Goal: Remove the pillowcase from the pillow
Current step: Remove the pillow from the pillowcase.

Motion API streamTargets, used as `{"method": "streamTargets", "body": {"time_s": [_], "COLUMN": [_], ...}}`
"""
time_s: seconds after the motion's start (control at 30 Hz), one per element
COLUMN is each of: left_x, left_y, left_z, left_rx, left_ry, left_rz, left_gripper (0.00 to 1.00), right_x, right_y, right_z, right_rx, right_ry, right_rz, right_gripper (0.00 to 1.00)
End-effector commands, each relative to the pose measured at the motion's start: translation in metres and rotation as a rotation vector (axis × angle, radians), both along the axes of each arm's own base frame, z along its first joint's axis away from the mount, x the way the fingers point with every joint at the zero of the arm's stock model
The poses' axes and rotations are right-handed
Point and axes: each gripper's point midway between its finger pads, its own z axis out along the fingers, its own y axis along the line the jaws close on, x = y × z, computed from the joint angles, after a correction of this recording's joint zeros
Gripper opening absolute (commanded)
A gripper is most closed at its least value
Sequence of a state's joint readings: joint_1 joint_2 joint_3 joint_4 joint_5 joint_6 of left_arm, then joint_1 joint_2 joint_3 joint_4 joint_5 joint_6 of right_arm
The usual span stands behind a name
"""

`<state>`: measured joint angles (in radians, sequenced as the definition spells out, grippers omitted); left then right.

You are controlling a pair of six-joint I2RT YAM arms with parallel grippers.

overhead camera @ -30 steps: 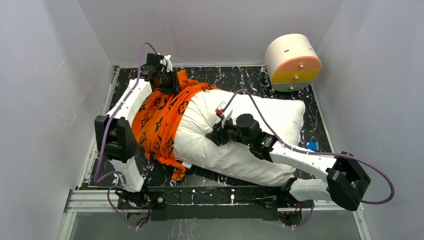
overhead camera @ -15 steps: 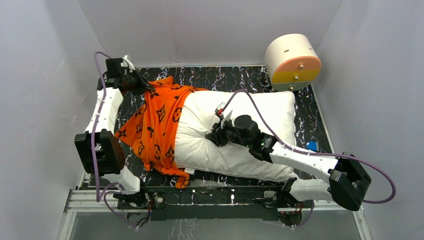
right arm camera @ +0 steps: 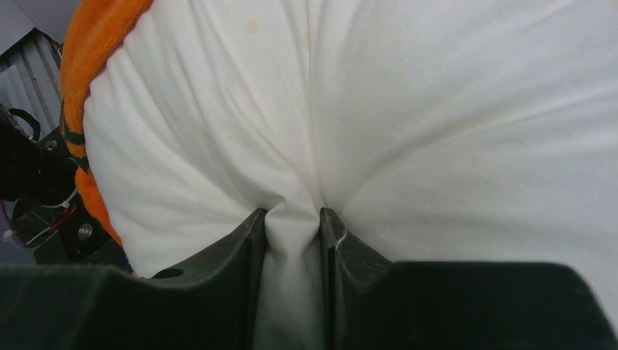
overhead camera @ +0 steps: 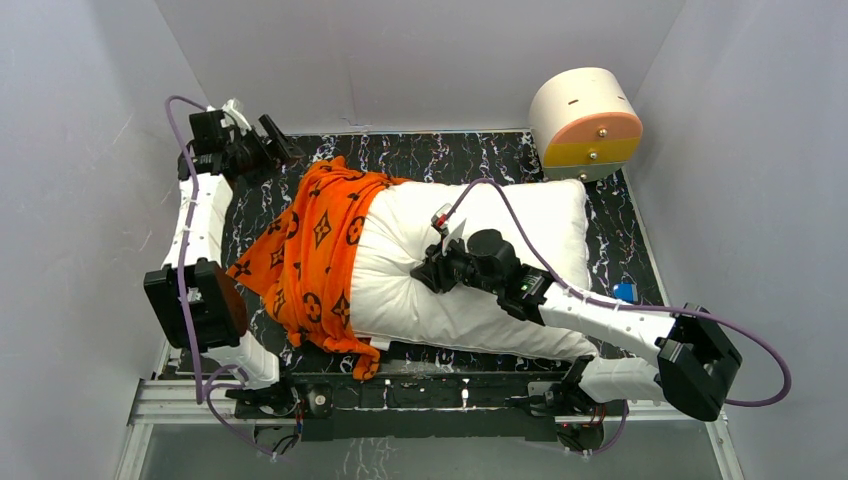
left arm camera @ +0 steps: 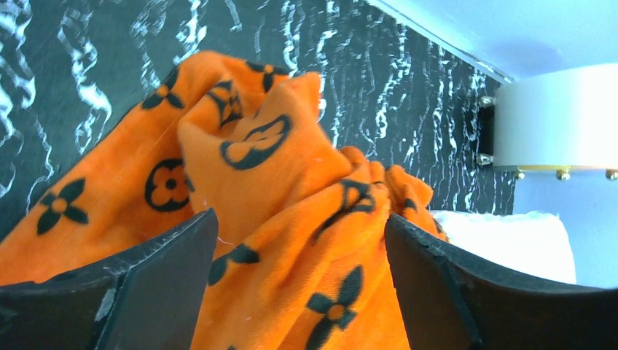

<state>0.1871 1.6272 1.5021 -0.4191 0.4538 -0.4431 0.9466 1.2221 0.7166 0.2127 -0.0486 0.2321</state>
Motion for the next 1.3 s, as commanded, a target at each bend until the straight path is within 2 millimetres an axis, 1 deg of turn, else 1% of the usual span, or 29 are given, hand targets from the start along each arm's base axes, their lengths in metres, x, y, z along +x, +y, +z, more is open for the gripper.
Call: {"method": "streamTargets", "body": {"time_s": [0.0, 0.07, 0.1, 0.13, 0.17, 0.23, 0.3, 0.33, 0.37, 0.43, 0.5, 0.57, 0.63, 0.7, 0.73, 0.77, 0.9, 1.0, 1.03, 1.07, 1.1, 1.2, 1.27], "left_x": [0.002, -0.002, -0.004, -0.005, -0.010, -0.016, -0.021, -0.023, -0.024, -0.022, -0.016, -0.008, -0.001, 0.005, 0.008, 0.010, 0.017, 0.015, 0.014, 0.013, 0.011, 0.007, 0.007], "left_y": [-0.065, -0.109, -0.128, -0.144, -0.156, -0.171, -0.175, -0.175, -0.174, -0.165, -0.151, -0.140, -0.135, -0.126, -0.119, -0.112, -0.064, -0.029, -0.022, -0.005, 0.003, 0.007, 0.000], "left_z": [0.066, 0.070, 0.064, 0.057, 0.046, 0.018, -0.012, -0.023, -0.035, -0.050, -0.056, -0.051, -0.040, -0.033, -0.030, -0.030, -0.026, -0.021, -0.019, -0.018, -0.018, -0.017, -0.017], "left_rx": [0.073, 0.116, 0.117, 0.126, 0.136, 0.166, 0.205, 0.223, 0.242, 0.298, 0.363, 0.407, 0.430, 0.465, 0.483, 0.497, 0.471, 0.416, 0.404, 0.392, 0.387, 0.375, 0.346], "left_ry": [-0.217, -0.255, -0.247, -0.233, -0.186, -0.079, 0.044, 0.096, 0.139, 0.198, 0.217, 0.191, 0.147, 0.128, 0.126, 0.130, 0.161, 0.158, 0.153, 0.154, 0.155, 0.152, 0.145], "left_rz": [-0.252, -0.404, -0.473, -0.531, -0.581, -0.656, -0.695, -0.705, -0.712, -0.672, -0.600, -0.527, -0.490, -0.448, -0.424, -0.401, -0.259, -0.167, -0.146, -0.106, -0.086, -0.083, -0.105], "left_gripper": [0.86, 0.89, 0.90, 0.90, 0.90, 0.90, 0.87, 0.84, 0.76, 0.62, 0.43, 0.33, 0.18, 0.03, 0.00, 0.00, 0.00, 0.00, 0.00, 0.00, 0.00, 0.00, 0.00], "right_x": [-0.041, -0.039, -0.039, -0.037, -0.036, -0.035, -0.035, -0.035, -0.031, -0.029, -0.029, -0.029, -0.027, -0.022, -0.020, -0.018, -0.019, -0.020, -0.020, -0.019, -0.019, -0.019, -0.019], "right_y": [-0.059, -0.058, -0.057, -0.056, -0.057, -0.057, -0.057, -0.057, -0.060, -0.062, -0.066, -0.070, -0.076, -0.084, -0.089, -0.091, -0.093, -0.092, -0.092, -0.092, -0.092, -0.089, -0.084], "right_z": [-0.107, -0.106, -0.106, -0.105, -0.105, -0.102, -0.099, -0.098, -0.096, -0.094, -0.095, -0.097, -0.100, -0.104, -0.105, -0.106, -0.102, -0.099, -0.098, -0.098, -0.098, -0.096, -0.092], "right_rx": [-0.366, -0.362, -0.362, -0.360, -0.362, -0.358, -0.346, -0.339, -0.336, -0.326, -0.328, -0.334, -0.342, -0.354, -0.359, -0.361, -0.326, -0.303, -0.300, -0.298, -0.300, -0.298, -0.289], "right_ry": [0.278, 0.277, 0.278, 0.275, 0.273, 0.267, 0.263, 0.262, 0.249, 0.240, 0.241, 0.244, 0.245, 0.248, 0.247, 0.248, 0.249, 0.242, 0.240, 0.238, 0.235, 0.236, 0.237], "right_rz": [-0.028, -0.030, -0.032, -0.035, -0.041, -0.049, -0.057, -0.060, -0.084, -0.107, -0.124, -0.147, -0.182, -0.248, -0.280, -0.300, -0.321, -0.316, -0.316, -0.317, -0.314, -0.302, -0.288], "right_gripper": [0.39, 0.41, 0.41, 0.42, 0.42, 0.42, 0.42, 0.42, 0.43, 0.42, 0.42, 0.42, 0.40, 0.38, 0.37, 0.36, 0.35, 0.35, 0.35, 0.35, 0.35, 0.35, 0.35]}}
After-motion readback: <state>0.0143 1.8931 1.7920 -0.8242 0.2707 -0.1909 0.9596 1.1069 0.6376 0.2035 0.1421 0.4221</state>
